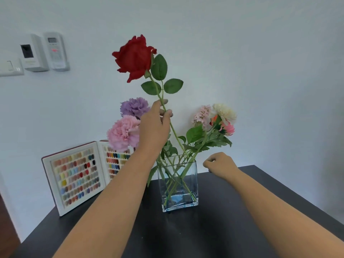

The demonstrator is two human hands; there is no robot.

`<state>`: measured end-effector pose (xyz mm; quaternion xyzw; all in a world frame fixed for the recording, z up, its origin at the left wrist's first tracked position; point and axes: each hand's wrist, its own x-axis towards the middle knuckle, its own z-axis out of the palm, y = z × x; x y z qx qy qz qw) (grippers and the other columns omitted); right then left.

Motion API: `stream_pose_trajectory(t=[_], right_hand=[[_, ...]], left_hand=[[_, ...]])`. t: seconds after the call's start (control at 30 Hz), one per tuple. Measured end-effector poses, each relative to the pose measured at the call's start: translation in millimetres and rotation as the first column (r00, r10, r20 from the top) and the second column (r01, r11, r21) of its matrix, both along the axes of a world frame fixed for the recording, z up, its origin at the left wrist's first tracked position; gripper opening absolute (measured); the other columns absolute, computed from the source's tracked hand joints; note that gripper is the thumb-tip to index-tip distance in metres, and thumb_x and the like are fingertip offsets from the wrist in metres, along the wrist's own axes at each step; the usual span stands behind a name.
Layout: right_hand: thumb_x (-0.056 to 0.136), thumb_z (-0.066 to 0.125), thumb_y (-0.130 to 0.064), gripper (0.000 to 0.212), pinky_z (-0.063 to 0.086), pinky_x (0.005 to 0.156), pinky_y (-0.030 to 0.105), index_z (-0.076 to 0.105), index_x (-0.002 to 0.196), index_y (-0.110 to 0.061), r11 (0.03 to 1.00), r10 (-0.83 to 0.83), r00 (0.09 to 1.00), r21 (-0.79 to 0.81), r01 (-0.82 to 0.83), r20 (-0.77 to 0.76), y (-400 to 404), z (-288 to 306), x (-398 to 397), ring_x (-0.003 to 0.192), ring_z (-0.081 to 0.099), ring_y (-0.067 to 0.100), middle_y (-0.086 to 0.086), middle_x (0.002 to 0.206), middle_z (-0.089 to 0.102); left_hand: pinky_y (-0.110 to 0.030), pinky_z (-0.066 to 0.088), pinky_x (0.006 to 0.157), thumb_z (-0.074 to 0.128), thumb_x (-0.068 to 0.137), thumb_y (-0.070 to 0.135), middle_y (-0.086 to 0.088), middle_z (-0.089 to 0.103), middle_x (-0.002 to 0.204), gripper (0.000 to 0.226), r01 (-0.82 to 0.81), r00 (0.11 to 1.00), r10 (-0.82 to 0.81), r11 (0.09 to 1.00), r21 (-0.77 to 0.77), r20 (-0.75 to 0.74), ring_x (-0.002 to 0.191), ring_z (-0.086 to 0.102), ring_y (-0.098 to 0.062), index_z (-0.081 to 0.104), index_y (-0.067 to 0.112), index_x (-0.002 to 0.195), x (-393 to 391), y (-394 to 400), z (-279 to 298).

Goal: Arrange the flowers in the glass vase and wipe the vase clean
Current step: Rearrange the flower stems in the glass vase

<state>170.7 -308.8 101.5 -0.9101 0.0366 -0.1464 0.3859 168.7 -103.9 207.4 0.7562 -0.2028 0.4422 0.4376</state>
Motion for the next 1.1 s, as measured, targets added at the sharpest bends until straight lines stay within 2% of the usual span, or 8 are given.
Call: stream_pose_trajectory(t=[0.17,0.37,0.5,0.67,0.83,0.97,1.03,1.1], right_hand=[[0.080,0.056,-0.019,0.027,0.042,0.058,0.026,0.068,0.081,0.005,1.000,-0.004,1.000,0.010,0.004,-0.002,-12.0,-4.0,3.9,0.064,0.053,0.019,0.013,0.078,0.071],[0.078,0.054,-0.015,0.017,0.037,0.059,0.027,0.055,0.063,-0.005,0.999,0.032,0.996,0.047,-0.028,-0.087,-9.2,-4.6,13.8,0.062,0.044,0.021,0.010,0.068,0.055],[0.081,0.057,-0.016,0.022,0.037,0.057,0.029,0.062,0.081,0.005,0.971,0.063,0.992,0.235,-0.036,-0.112,-4.9,9.1,30.7,0.064,0.044,0.024,0.014,0.075,0.054],[0.084,0.058,-0.021,0.012,0.034,0.064,0.033,0.052,0.087,-0.012,0.888,0.087,0.990,0.459,-0.027,-0.109,7.1,20.5,45.6,0.077,0.036,0.025,0.010,0.086,0.043],[0.088,0.063,-0.020,0.032,0.045,0.073,0.033,0.055,0.116,-0.008,0.772,0.113,0.989,0.635,-0.028,-0.094,9.9,14.6,54.1,0.089,0.053,0.023,0.011,0.112,0.057],[0.088,0.066,-0.016,0.027,0.051,0.079,0.042,0.051,0.110,-0.011,0.736,0.074,0.996,0.677,-0.017,-0.056,12.1,9.6,58.7,0.110,0.059,0.039,0.022,0.127,0.057],[0.087,0.067,-0.015,0.037,0.052,0.080,0.046,0.047,0.118,-0.008,0.712,0.057,0.998,0.702,-0.023,-0.026,15.1,6.4,61.5,0.112,0.059,0.044,0.025,0.127,0.057],[0.086,0.069,-0.016,0.051,0.054,0.083,0.045,0.042,0.128,-0.005,0.701,0.030,1.000,0.712,-0.028,0.010,19.9,2.9,62.8,0.098,0.064,0.034,0.019,0.112,0.064]], left_hand=[[-0.041,0.054,0.078,0.051,0.098,0.019,-0.003,0.070,0.092,0.035,-0.066,0.996,0.074,0.983,0.171,-0.042,0.085,0.066,-0.023,0.053,0.017,0.133,22.9,-6.4,-17.8],[-0.045,0.055,0.084,0.048,0.099,0.018,-0.009,0.073,0.099,0.042,-0.051,0.938,0.156,0.945,0.322,-0.311,0.092,0.067,-0.030,0.044,0.010,0.141,48.1,-13.8,-29.7],[-0.046,0.055,0.084,0.049,0.099,0.018,-0.013,0.072,0.099,0.041,-0.048,0.902,0.176,0.949,0.313,-0.394,0.094,0.067,-0.032,0.044,0.008,0.139,62.3,-18.2,-27.3],[-0.045,0.055,0.082,0.049,0.098,0.015,-0.015,0.071,0.099,0.037,-0.048,0.897,0.201,0.930,0.365,-0.395,0.093,0.066,-0.032,0.046,0.006,0.134,67.8,-21.9,-36.7],[-0.046,0.056,0.076,0.052,0.096,0.014,-0.015,0.070,0.091,0.029,0.021,0.882,0.193,0.895,0.445,-0.430,0.081,0.067,-0.030,0.049,0.011,0.125,69.2,-19.6,-67.2],[-0.047,0.054,0.072,0.053,0.097,0.017,-0.017,0.070,0.089,0.029,0.049,0.861,0.200,0.882,0.468,-0.468,0.078,0.066,-0.034,0.046,0.010,0.124,66.9,-15.8,-83.5],[-0.045,0.053,0.071,0.053,0.098,0.019,-0.019,0.069,0.091,0.033,0.034,0.860,0.236,0.858,0.512,-0.452,0.081,0.065,-0.036,0.044,0.007,0.127,61.7,-16.2,-85.6],[-0.039,0.051,0.073,0.054,0.098,0.025,-0.019,0.070,0.099,0.041,0.011,0.876,0.251,0.844,0.536,-0.412,0.090,0.065,-0.036,0.043,0.007,0.133,52.5,-15.4,-86.4]])
